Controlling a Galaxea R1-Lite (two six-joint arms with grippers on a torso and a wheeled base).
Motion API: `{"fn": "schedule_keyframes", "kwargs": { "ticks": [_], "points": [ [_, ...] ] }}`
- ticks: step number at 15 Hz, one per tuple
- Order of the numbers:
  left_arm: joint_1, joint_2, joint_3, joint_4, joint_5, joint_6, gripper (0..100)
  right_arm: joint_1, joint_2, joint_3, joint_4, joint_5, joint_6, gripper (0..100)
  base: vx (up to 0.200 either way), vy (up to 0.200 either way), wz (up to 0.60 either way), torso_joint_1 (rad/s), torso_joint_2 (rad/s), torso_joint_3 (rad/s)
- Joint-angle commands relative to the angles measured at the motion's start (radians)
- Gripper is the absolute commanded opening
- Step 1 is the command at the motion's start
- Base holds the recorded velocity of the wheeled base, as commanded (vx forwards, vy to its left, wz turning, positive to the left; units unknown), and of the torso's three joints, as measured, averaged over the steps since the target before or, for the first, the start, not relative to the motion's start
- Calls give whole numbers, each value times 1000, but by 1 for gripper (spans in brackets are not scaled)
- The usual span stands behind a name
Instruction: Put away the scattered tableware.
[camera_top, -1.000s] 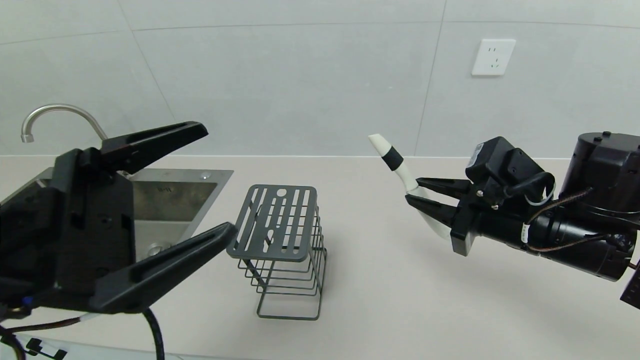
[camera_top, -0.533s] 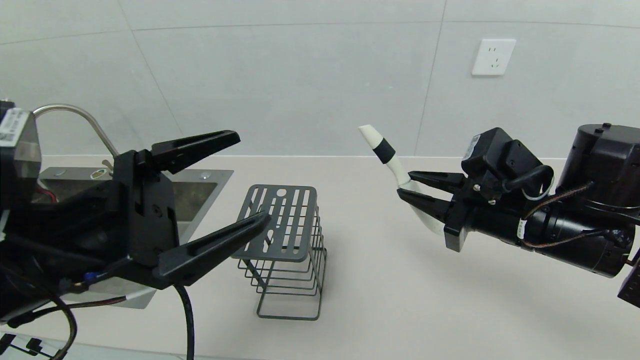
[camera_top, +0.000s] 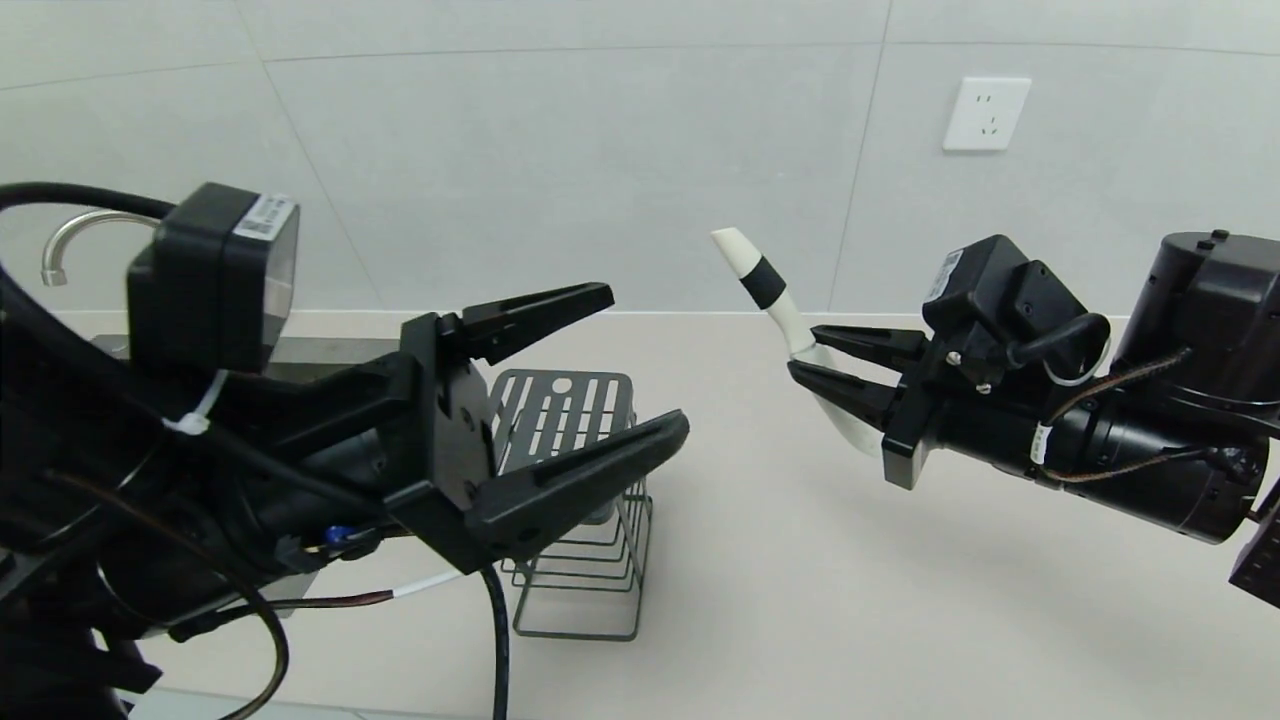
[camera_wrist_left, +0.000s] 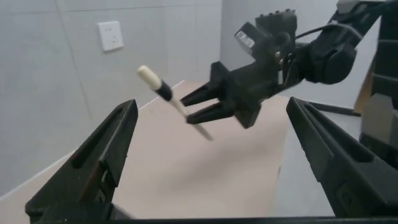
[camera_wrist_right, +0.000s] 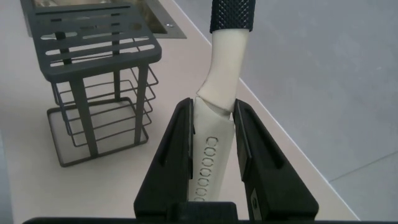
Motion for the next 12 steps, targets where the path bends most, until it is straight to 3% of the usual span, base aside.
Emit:
{"fn": "schedule_keyframes", "kwargs": {
  "ticks": [1,2,4,6,8,12],
  "points": [
    [-21,45,-10,-1,25,-4,100,1,0,-1,-2,0,0,0,0,0,0,0,0,0],
    [-22,54,-13,1,52,-5,100,1,0,-3,-5,2,0,0,0,0,0,0,0,0],
    [-25,79,-18,1,128,-47,100,4,0,-5,-5,0,0,0,0,0,0,0,0,0],
    [-73,88,-46,5,190,-159,100,15,0,-5,-5,0,0,0,0,0,0,0,0,0],
    [-99,111,-84,10,230,-214,100,16,0,-3,-5,0,0,0,0,0,0,0,0,0],
    [-102,146,-89,4,226,-212,100,27,-15,0,-7,3,0,0,0,0,0,0,0,0]
  ]
}}
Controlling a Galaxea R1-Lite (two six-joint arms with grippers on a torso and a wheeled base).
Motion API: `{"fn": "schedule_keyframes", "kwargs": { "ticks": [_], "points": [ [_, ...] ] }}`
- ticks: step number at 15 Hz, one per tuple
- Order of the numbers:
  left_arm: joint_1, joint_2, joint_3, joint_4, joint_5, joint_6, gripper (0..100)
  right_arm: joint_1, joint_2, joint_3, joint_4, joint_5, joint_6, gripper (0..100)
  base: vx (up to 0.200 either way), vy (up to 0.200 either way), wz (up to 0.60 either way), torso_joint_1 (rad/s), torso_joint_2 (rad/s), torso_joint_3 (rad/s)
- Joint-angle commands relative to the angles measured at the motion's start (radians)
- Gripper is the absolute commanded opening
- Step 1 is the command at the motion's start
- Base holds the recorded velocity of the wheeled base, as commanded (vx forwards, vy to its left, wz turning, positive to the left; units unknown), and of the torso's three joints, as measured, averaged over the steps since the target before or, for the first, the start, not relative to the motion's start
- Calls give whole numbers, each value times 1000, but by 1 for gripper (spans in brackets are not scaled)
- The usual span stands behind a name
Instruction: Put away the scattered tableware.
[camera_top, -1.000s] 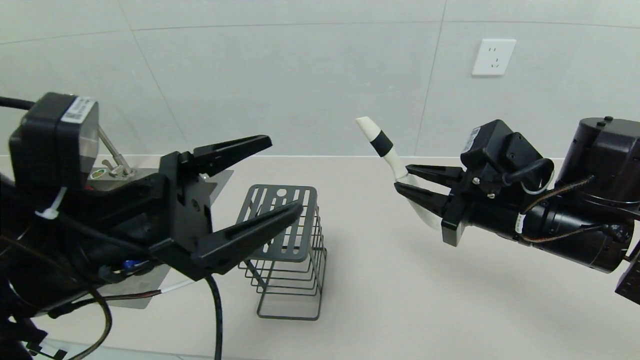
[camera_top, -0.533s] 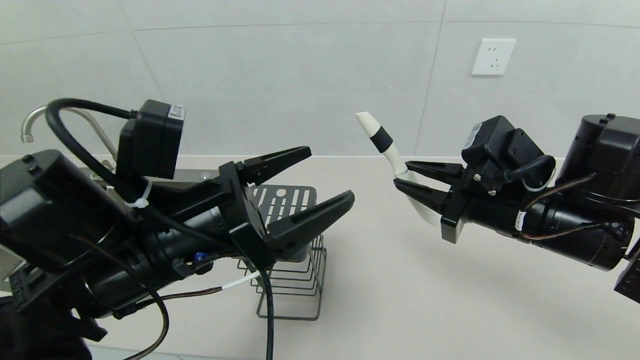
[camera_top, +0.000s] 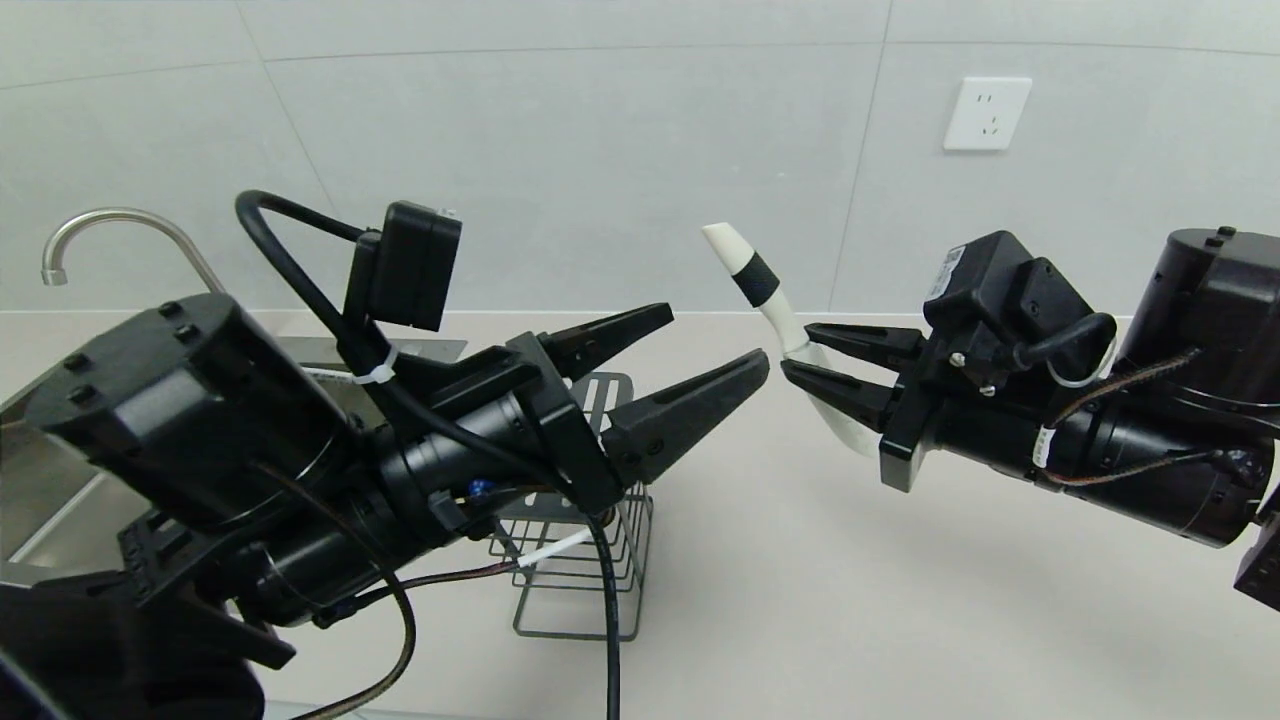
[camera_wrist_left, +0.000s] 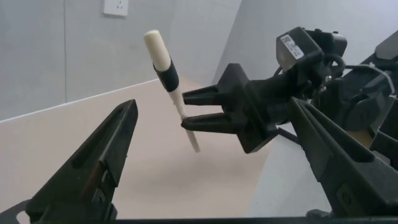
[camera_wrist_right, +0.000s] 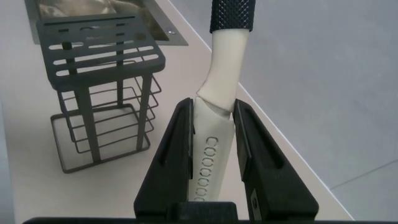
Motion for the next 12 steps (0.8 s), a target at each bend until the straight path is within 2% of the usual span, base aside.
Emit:
{"fn": "schedule_keyframes", "kwargs": {
  "ticks": [1,3,5,8,9,12],
  "points": [
    [-2,21,-8,-1,-2,2,100,9,-19,7,1,2,1,0,0,0,0,0,0,0],
    [-2,45,-34,-18,-16,8,100,12,-56,31,1,26,1,0,0,0,0,0,0,0],
    [-20,75,-37,-65,-73,11,100,11,-96,68,1,29,3,0,0,0,0,0,0,0],
    [-51,111,-67,-70,-75,26,100,9,-146,99,1,29,3,0,0,0,0,0,0,0],
    [-60,131,-104,-68,-73,29,100,8,-172,105,2,29,3,0,0,0,0,0,0,0],
    [-78,162,-159,-68,-73,29,100,6,-218,155,4,29,3,0,0,0,0,0,0,0]
  ]
}}
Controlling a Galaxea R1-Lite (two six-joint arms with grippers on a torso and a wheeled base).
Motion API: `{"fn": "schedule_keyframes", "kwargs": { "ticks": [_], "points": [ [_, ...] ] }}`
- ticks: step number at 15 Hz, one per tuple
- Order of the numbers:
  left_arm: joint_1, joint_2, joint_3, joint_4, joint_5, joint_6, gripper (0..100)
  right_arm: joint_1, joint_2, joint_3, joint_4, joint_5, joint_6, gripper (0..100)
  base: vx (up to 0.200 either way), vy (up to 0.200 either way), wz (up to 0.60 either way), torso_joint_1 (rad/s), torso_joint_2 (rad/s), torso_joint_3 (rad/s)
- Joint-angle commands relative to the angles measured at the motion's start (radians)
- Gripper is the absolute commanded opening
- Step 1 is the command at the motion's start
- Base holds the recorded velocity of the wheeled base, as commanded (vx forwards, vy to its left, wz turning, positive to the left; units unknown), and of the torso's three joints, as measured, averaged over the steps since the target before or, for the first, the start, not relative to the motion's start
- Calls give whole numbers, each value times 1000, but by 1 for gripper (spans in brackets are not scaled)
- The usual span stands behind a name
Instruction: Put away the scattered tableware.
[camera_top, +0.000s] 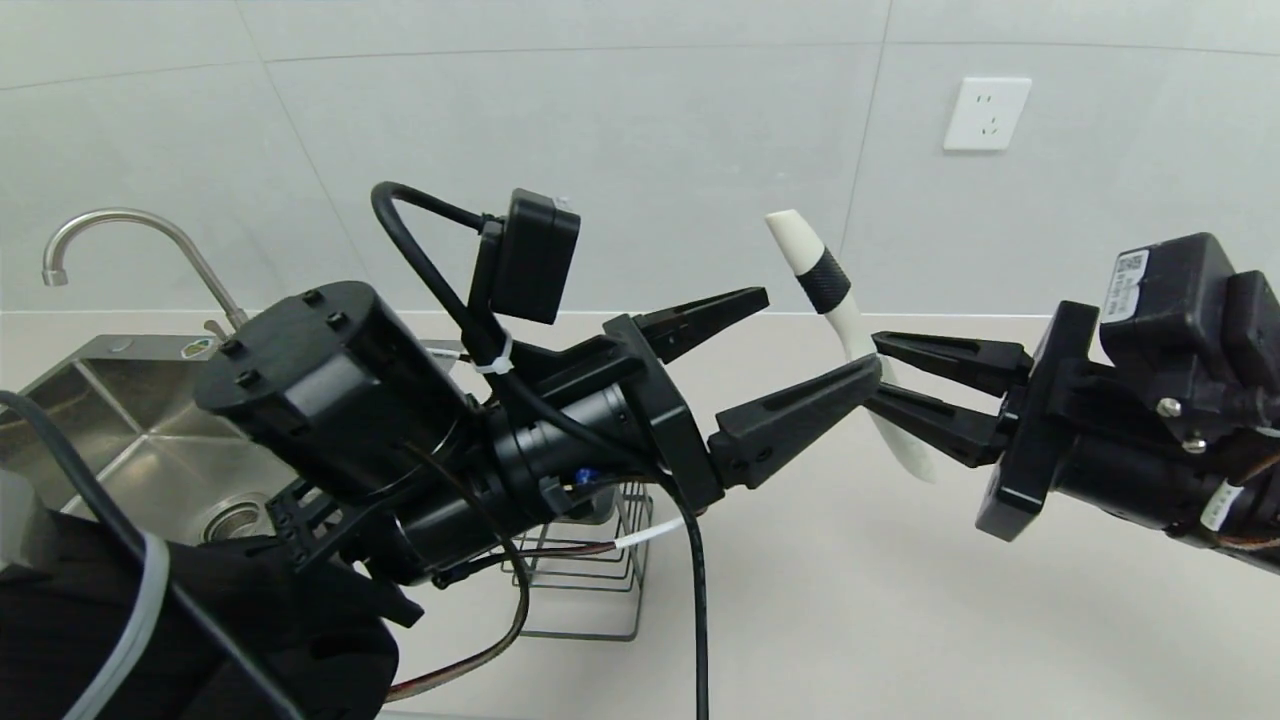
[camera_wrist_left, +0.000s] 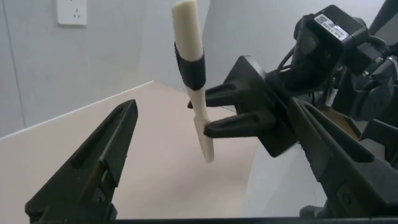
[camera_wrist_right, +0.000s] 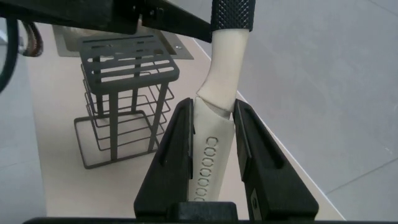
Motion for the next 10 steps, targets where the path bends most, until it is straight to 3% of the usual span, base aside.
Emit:
{"fn": "schedule_keyframes", "kwargs": {
  "ticks": [1,5,6,7,10],
  "points": [
    [-18,32,-35,-1,-1,-1,100,0,-56,39,3,2,0,0,0,0,0,0,0,0],
    [-29,60,-91,-7,-21,-2,100,0,-79,49,10,45,1,0,0,0,0,0,0,0],
    [-31,63,-98,-17,-44,-2,100,0,-79,49,13,50,4,0,0,0,0,0,0,0],
    [-29,87,-108,-70,-115,-2,100,0,-74,49,17,65,8,0,0,0,0,0,0,0],
    [-29,149,-113,-197,-178,-8,100,0,-69,49,17,67,8,0,0,0,0,0,0,0]
  ]
}}
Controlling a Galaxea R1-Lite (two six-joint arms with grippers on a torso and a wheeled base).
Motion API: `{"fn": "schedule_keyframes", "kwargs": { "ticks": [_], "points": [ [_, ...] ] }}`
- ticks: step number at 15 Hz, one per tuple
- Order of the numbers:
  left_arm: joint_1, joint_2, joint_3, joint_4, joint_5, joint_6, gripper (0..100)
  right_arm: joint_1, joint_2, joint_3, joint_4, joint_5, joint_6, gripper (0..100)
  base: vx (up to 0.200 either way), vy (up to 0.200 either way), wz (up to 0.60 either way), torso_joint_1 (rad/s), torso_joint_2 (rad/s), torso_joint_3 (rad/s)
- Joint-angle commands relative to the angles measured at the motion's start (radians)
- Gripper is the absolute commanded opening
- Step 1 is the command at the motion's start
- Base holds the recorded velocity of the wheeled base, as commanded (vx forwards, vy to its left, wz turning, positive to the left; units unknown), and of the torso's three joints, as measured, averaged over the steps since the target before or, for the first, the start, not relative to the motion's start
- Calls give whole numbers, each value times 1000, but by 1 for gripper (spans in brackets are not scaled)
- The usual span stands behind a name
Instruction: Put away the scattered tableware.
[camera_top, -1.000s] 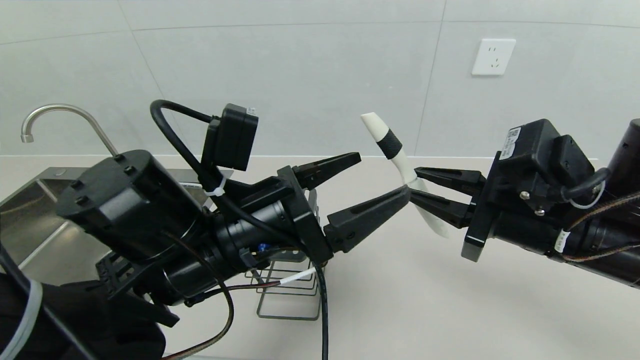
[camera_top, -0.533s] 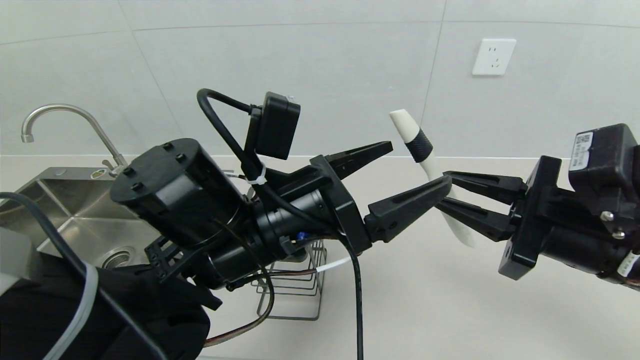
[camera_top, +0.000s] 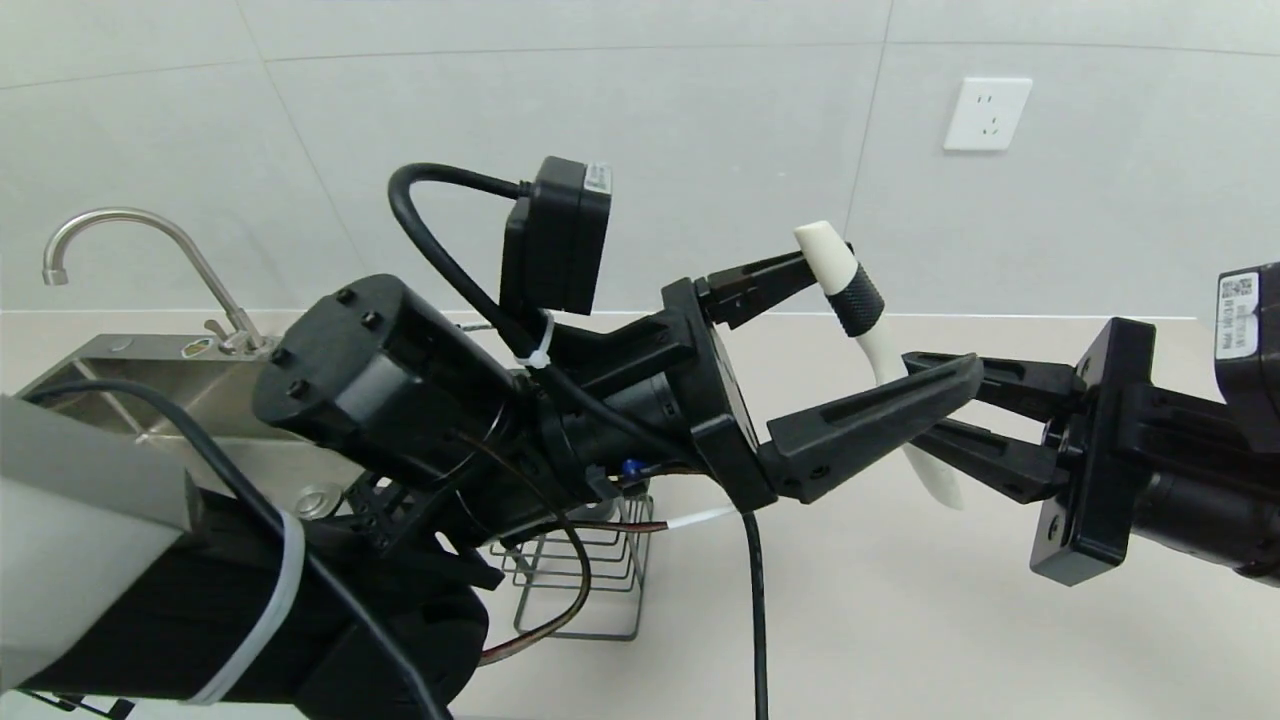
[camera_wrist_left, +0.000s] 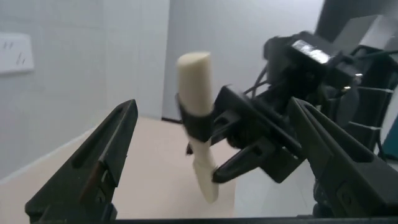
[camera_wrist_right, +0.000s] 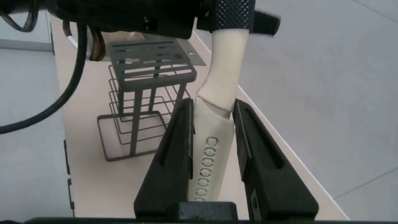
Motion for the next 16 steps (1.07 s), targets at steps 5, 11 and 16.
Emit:
{"fn": "schedule_keyframes", "kwargs": {
  "ticks": [5,11,16],
  "points": [
    [0,44,-30,-5,-43,-3,100,0,-1,-6,-2,9,11,0,0,0,0,0,0,0],
    [0,41,-71,-5,-43,-6,100,0,-1,-7,-2,20,11,0,0,0,0,0,0,0],
    [0,42,-70,-5,-43,-7,0,0,-4,-15,-5,20,20,0,0,0,0,0,0,0]
  ]
}}
